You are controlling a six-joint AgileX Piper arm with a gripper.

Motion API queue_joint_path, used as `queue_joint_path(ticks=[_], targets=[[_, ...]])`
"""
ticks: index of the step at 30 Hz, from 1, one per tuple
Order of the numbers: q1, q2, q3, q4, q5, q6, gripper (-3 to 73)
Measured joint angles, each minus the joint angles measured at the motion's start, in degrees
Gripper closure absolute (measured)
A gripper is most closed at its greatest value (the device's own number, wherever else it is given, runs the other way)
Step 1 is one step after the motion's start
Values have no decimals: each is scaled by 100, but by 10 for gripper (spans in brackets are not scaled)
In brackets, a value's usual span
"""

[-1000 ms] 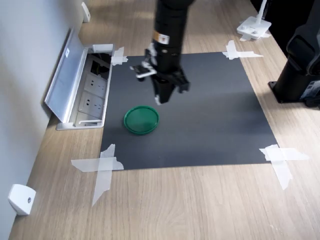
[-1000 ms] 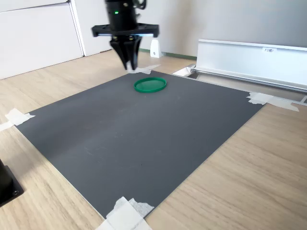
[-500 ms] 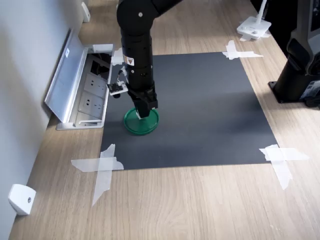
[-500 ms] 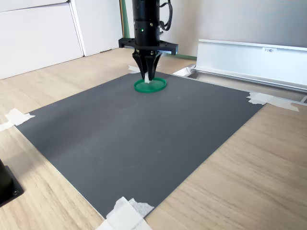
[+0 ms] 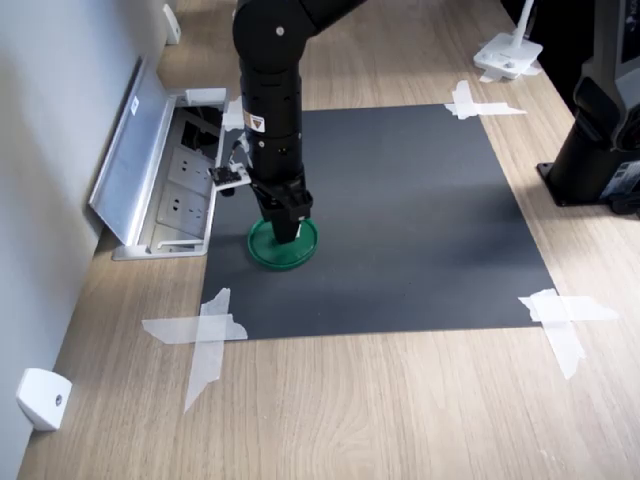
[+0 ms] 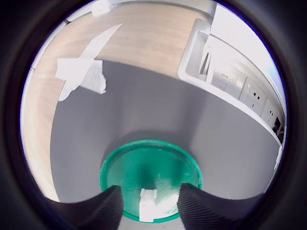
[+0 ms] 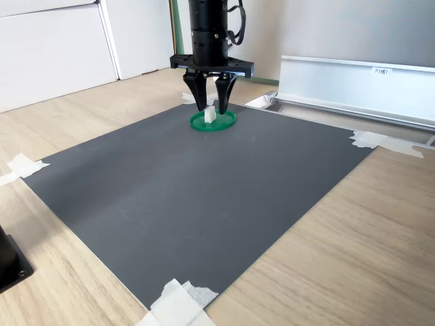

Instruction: Grasp a white terminal and put it on the green lid.

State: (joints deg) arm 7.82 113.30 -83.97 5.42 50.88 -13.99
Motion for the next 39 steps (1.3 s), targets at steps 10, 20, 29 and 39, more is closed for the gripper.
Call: queue_joint_path(ticks=[10,20,29,39], targets=[[-468,-1285,72,-232,-268,473,502],[-1483,-3736,1742,-320,-1491,594,700],[-1674,-5516,3264,-482,-1914,605,700],[-1669,-7978,5370,192,-3227,618,700]])
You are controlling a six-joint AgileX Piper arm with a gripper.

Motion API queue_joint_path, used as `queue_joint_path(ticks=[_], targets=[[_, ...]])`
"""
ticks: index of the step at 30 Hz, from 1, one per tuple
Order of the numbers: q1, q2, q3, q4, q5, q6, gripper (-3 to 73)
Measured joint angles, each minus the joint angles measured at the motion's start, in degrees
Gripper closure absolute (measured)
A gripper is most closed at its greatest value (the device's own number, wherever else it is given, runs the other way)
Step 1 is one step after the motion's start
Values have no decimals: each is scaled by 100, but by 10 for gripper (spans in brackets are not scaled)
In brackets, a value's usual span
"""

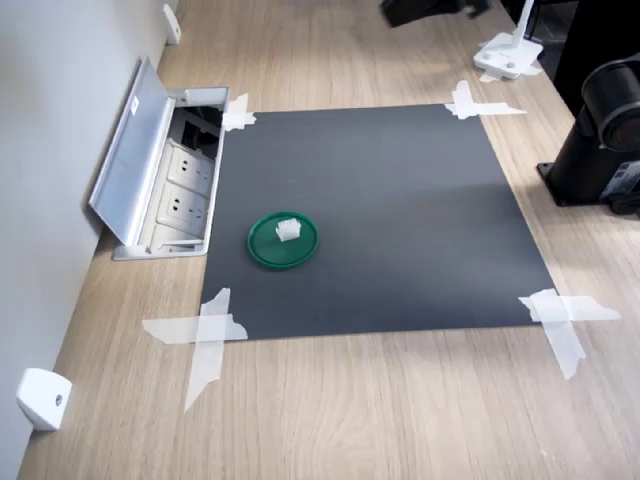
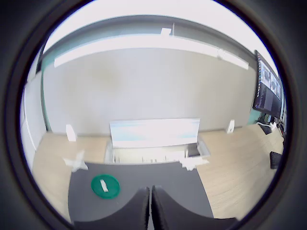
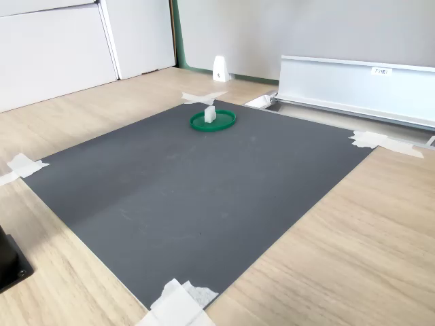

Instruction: Grasp a white terminal and put it on the green lid.

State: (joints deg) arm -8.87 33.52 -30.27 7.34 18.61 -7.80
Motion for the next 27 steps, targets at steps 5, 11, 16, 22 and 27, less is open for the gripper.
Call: queue_joint_path(ticks=[5,11,16,22,27], targets=[[0,-1272,1104,109,-517,13,700],[0,-2256,1904,111,-574,13,702],[0,-2757,2281,111,-581,13,702],[0,-2983,2627,111,-595,13,702],[0,-2994,2857,111,-606,13,702]])
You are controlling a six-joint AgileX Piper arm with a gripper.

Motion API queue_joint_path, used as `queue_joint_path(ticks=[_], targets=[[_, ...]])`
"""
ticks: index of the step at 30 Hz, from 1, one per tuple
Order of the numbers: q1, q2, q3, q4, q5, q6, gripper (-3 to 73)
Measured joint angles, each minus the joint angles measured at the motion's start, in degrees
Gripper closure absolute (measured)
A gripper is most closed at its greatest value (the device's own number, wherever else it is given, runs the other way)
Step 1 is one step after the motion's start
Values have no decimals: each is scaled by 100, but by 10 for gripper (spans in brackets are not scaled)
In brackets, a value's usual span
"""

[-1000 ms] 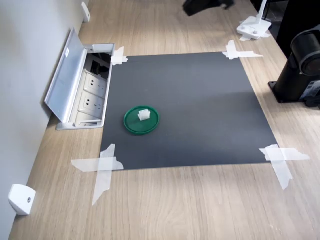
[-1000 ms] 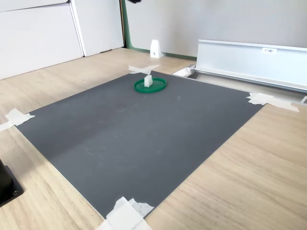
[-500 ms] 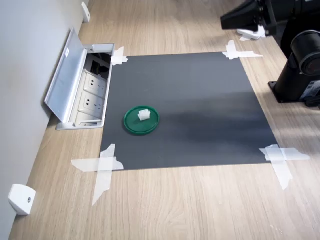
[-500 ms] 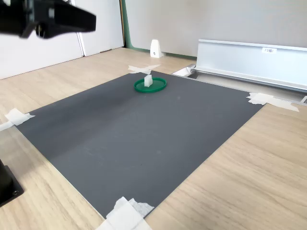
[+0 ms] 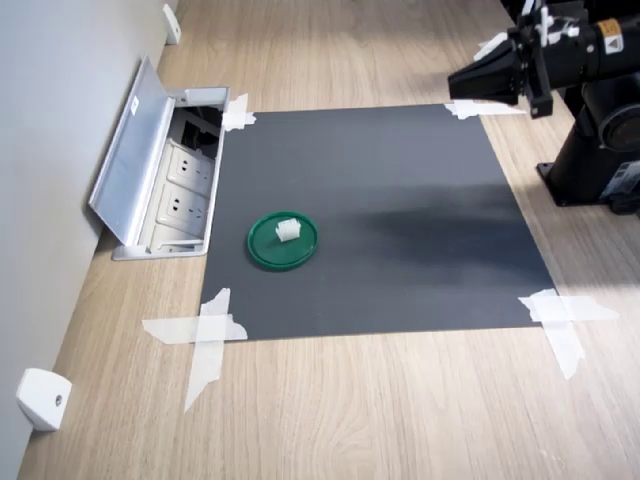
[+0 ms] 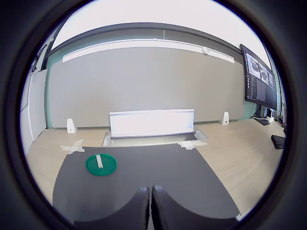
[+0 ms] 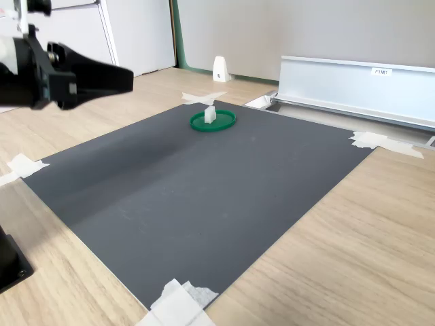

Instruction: Grasp a white terminal and put it on the green lid.

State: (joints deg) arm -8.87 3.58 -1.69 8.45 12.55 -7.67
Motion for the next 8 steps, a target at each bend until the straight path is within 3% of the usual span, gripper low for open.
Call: queue_joint_path(ticks=[8], targets=[[0,2,158,0,20,5,702]])
